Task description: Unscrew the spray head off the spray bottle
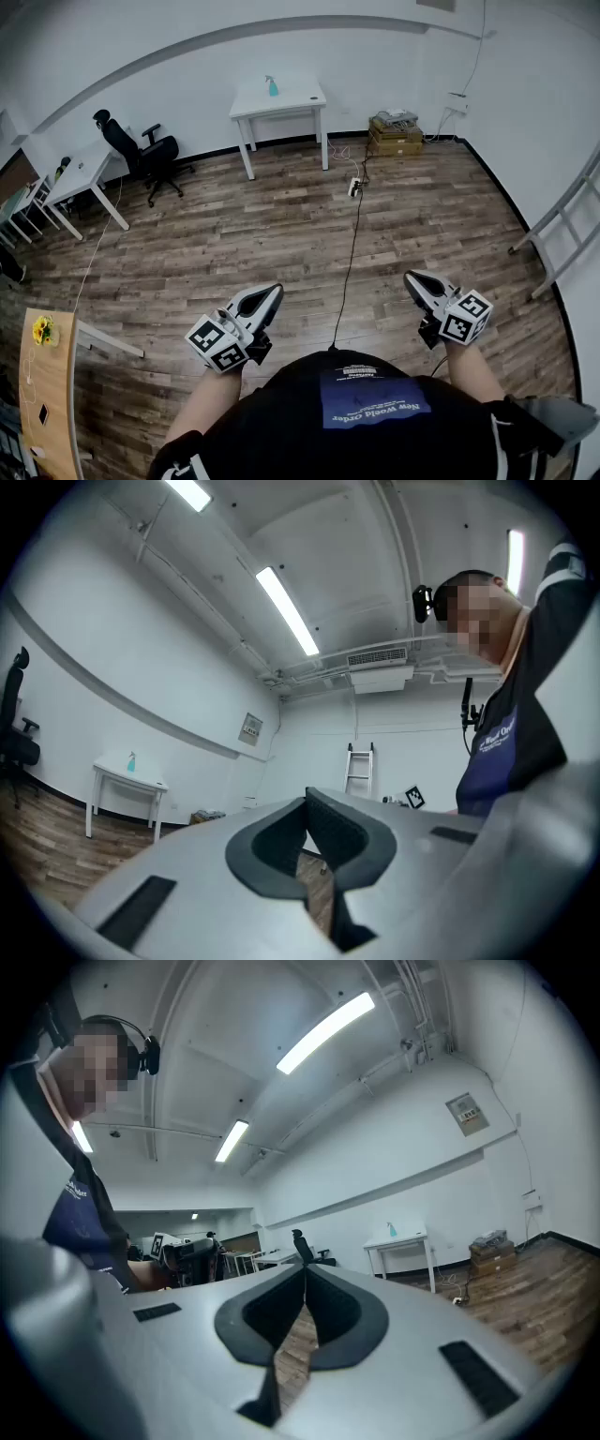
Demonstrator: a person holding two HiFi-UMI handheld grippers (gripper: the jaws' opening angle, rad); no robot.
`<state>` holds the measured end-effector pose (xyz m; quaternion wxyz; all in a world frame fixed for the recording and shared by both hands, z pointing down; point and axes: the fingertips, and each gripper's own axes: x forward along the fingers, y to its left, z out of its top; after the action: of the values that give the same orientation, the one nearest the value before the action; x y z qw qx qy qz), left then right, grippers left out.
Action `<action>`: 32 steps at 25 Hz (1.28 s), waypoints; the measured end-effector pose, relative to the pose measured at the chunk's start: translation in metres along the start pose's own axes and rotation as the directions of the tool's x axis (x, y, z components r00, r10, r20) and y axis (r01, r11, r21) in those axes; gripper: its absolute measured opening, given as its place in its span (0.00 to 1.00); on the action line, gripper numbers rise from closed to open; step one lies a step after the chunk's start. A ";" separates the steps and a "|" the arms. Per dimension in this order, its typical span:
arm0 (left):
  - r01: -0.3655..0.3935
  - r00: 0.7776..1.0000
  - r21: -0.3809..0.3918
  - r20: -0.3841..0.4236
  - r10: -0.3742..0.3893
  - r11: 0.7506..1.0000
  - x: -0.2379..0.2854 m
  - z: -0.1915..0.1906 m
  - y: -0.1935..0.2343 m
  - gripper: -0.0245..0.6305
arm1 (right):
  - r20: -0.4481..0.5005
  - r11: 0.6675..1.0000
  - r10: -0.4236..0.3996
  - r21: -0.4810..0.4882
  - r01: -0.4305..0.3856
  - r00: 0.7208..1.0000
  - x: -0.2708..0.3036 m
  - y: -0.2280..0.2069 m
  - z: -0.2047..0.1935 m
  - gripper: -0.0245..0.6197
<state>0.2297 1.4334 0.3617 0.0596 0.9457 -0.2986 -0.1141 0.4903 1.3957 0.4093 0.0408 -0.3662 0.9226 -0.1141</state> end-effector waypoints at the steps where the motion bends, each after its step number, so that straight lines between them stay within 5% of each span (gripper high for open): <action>1: -0.001 1.000 -0.003 0.003 0.001 1.000 0.003 -0.003 -0.005 0.04 | -0.003 1.000 0.004 0.004 -0.004 1.000 -0.005 -0.003 -0.002 0.03; 13: -0.047 0.998 0.007 -0.029 0.048 0.999 0.013 -0.019 0.002 0.04 | -0.035 0.997 0.076 0.021 -0.075 0.996 0.018 -0.025 -0.019 0.03; 32: 0.006 1.000 -0.014 -0.002 -0.006 1.000 -0.079 0.036 0.237 0.04 | -0.033 1.000 0.023 -0.014 -0.024 0.999 0.265 0.036 0.001 0.03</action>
<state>0.0268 1.2846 0.3842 0.0659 0.9462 -0.2951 -0.1155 0.2732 1.2396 0.4013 0.0244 -0.3536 0.9282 -0.1128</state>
